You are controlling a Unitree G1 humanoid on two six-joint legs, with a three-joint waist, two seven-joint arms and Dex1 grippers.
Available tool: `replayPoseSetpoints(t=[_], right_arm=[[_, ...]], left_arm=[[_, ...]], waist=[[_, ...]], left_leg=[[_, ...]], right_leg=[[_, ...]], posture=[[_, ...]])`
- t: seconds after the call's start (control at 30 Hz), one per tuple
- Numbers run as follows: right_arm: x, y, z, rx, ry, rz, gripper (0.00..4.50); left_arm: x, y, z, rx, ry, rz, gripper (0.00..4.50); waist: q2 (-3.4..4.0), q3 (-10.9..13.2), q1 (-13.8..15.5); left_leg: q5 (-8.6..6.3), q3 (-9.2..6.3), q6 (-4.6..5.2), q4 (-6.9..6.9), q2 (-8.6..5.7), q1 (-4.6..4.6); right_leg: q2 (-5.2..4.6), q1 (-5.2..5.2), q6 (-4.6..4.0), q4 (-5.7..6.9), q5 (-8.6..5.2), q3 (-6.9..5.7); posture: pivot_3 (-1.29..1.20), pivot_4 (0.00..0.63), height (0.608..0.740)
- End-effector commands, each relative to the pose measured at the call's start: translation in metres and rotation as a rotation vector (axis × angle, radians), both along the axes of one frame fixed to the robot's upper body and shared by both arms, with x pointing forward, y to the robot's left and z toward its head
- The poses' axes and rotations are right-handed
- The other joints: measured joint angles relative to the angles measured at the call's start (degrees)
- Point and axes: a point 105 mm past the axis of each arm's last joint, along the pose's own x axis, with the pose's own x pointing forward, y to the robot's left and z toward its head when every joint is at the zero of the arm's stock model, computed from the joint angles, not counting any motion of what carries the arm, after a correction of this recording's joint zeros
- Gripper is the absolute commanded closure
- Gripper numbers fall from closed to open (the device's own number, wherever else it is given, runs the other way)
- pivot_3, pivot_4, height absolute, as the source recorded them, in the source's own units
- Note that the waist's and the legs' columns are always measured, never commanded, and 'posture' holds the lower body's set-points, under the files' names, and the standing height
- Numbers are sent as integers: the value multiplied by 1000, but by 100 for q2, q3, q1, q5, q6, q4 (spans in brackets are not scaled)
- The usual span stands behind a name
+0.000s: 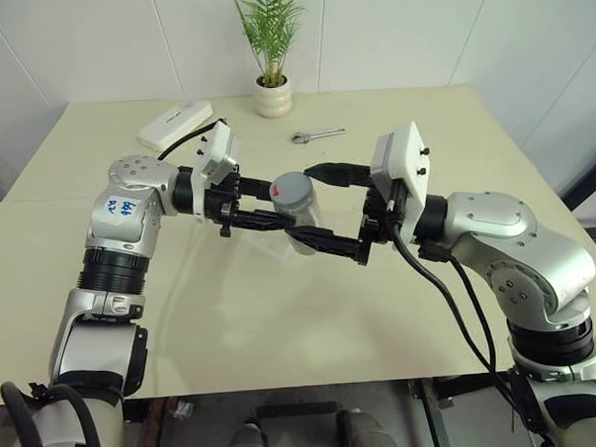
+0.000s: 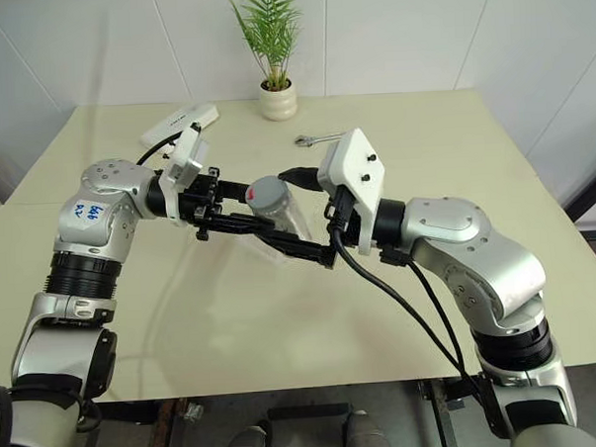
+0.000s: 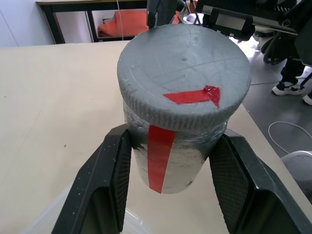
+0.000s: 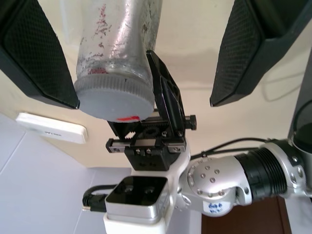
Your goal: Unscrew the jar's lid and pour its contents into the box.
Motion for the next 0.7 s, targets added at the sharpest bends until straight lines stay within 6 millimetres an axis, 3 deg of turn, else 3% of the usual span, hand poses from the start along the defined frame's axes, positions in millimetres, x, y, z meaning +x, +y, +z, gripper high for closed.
replayPoseSetpoints(t=[0.03, 0.43, 0.7], right_arm=[[6, 4, 7, 18, -8, -28, 0], [11, 13, 29, 97, -16, -82, 0], [17, 22, 28, 77, 3, -102, 0]], left_arm=[[-10, -4, 28, -25, -115, -45, 2484], [-13, -5, 26, 4, -125, -45, 2484], [-12, -3, 20, 75, -126, -47, 2484]], waist=[[0, 0, 14], [0, 0, 6], [1, 1, 9]], left_leg=[[0, 0, 0, 0, 0, 0], [1, -1, -1, 1, 0, 0], [2, -1, -2, 3, -1, 0]], right_leg=[[0, 0, -1, 2, 0, 0], [0, -1, -2, 8, -1, 0], [0, -2, -2, 13, -1, 0]], posture=[[0, 150, 740], [0, 150, 740], [0, 150, 740]])
